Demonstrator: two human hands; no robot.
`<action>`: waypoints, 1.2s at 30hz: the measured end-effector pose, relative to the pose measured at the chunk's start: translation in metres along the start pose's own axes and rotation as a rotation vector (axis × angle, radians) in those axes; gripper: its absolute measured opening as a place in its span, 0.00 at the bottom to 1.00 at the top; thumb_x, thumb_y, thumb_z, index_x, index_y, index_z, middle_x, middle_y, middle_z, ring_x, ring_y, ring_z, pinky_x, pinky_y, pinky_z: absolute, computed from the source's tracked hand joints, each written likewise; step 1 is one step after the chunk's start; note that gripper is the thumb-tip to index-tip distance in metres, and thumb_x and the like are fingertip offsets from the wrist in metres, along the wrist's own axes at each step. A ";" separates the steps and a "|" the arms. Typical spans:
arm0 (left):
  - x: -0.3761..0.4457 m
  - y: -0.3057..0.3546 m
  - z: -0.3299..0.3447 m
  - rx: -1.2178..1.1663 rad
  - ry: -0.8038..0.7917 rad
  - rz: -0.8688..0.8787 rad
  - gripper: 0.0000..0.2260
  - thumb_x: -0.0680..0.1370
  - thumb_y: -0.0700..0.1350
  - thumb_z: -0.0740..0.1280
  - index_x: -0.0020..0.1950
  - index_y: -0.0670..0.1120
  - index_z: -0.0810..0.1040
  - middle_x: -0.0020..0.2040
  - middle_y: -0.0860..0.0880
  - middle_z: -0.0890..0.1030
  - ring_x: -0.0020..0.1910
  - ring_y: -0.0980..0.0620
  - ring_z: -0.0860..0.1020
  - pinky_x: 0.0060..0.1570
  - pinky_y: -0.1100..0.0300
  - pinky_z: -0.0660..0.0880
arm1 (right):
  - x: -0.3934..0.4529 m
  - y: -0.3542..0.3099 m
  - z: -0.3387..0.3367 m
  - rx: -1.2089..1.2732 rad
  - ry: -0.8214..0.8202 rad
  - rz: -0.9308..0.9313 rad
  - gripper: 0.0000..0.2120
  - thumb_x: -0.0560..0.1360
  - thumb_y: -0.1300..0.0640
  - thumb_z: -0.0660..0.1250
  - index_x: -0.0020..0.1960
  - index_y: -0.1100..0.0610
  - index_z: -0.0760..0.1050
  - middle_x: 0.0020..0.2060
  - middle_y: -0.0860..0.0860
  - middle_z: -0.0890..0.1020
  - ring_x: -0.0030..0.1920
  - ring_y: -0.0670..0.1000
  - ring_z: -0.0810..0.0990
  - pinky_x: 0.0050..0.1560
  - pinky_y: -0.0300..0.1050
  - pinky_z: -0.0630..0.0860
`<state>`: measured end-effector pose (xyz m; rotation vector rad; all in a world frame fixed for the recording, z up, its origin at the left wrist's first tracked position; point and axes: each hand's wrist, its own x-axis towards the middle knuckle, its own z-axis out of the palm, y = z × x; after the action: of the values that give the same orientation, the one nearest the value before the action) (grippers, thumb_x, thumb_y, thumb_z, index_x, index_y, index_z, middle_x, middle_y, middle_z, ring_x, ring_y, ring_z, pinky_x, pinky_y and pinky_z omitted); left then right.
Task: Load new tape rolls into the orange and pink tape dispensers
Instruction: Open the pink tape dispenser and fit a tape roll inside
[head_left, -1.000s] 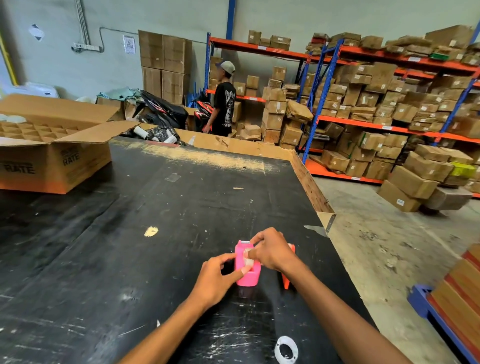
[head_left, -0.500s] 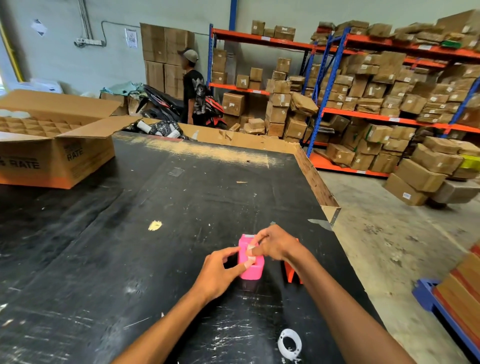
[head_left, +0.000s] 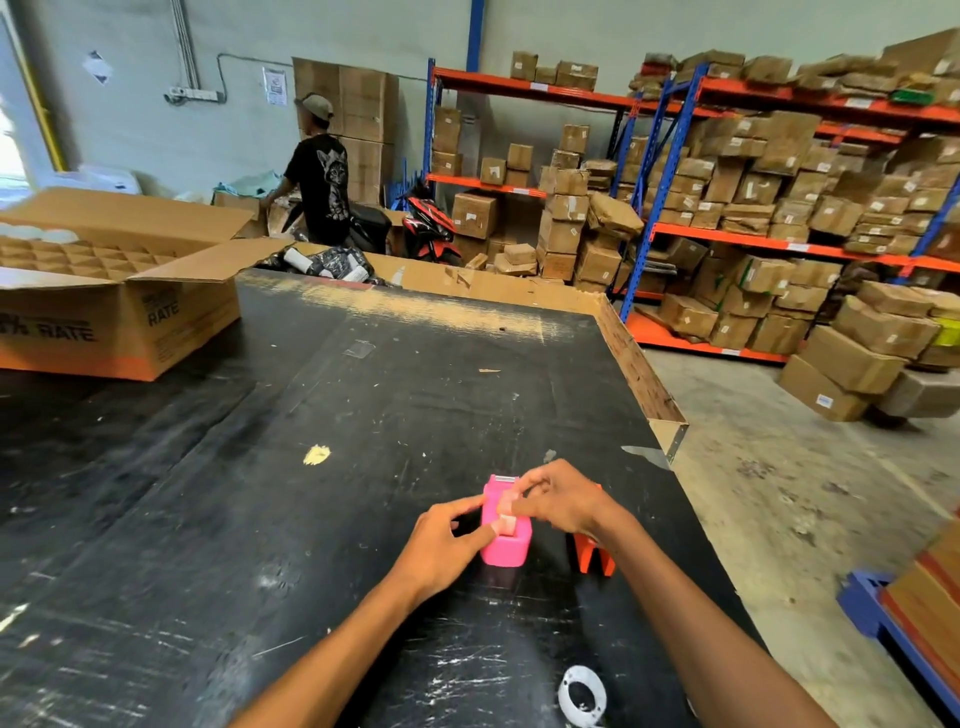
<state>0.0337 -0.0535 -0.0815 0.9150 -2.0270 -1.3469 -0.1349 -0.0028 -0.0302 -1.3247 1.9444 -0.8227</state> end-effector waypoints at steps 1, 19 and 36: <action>0.000 -0.001 0.000 0.003 0.002 -0.015 0.23 0.72 0.52 0.72 0.67 0.50 0.76 0.64 0.54 0.79 0.62 0.60 0.75 0.61 0.67 0.68 | 0.000 0.000 0.000 -0.005 0.002 -0.023 0.04 0.69 0.61 0.75 0.39 0.55 0.81 0.19 0.42 0.74 0.23 0.38 0.70 0.29 0.30 0.65; -0.005 -0.011 0.006 0.018 0.006 0.157 0.20 0.77 0.47 0.67 0.69 0.53 0.72 0.66 0.60 0.76 0.64 0.70 0.71 0.64 0.73 0.66 | 0.047 -0.009 -0.023 -0.232 0.061 -0.144 0.02 0.70 0.63 0.73 0.40 0.62 0.84 0.24 0.45 0.78 0.22 0.34 0.74 0.26 0.25 0.68; -0.003 -0.013 0.006 0.118 -0.013 0.187 0.17 0.79 0.49 0.64 0.67 0.50 0.75 0.66 0.57 0.76 0.64 0.69 0.71 0.65 0.73 0.65 | 0.080 0.001 -0.022 -0.195 -0.126 0.068 0.05 0.70 0.66 0.72 0.37 0.59 0.84 0.35 0.56 0.85 0.36 0.53 0.83 0.36 0.36 0.80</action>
<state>0.0344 -0.0515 -0.0962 0.7464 -2.1619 -1.1467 -0.1757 -0.0754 -0.0306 -1.3785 1.9963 -0.5142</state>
